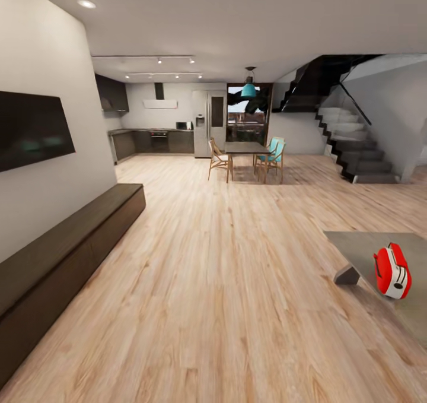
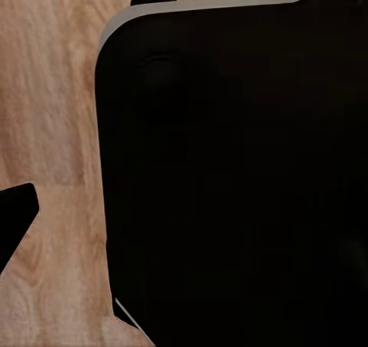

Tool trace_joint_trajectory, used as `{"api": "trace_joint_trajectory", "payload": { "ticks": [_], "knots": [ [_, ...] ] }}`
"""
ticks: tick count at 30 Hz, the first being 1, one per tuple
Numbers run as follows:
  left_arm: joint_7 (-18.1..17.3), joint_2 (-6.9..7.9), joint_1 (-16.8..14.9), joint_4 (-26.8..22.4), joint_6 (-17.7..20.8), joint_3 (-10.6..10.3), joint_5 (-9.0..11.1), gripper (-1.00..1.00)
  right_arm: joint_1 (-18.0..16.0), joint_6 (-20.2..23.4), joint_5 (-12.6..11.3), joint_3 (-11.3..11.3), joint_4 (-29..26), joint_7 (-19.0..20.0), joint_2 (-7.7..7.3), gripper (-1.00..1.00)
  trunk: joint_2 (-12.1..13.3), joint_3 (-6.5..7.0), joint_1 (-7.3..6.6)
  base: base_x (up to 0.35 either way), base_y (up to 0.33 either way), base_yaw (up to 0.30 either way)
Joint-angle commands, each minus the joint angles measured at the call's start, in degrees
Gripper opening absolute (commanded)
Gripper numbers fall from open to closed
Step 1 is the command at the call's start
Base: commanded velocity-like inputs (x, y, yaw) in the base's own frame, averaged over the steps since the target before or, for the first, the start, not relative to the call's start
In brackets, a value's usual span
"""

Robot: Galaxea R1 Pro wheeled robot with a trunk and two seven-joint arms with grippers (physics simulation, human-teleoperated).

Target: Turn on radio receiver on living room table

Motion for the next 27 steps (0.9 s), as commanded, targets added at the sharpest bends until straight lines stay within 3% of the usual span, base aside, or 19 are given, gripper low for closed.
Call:
{"api": "trace_joint_trajectory", "payload": {
  "ticks": [1,27],
  "knots": [
    [0.0,0.02,0.0,0.0,0.0,0.0,0.0,1.0,0.0,0.0,0.0,0.0,0.0,0.0,0.01,1.0,0.0,0.0,0.0,0.324,0.0,-0.294],
    [0.1,0.13,0.0,0.0,0.0,0.2,0.3,1.0,0.0,0.0,0.1,0.1,0.0,0.0,0.11,1.0,0.0,0.0,0.0,0.315,-0.157,-0.294]
  ]
}}
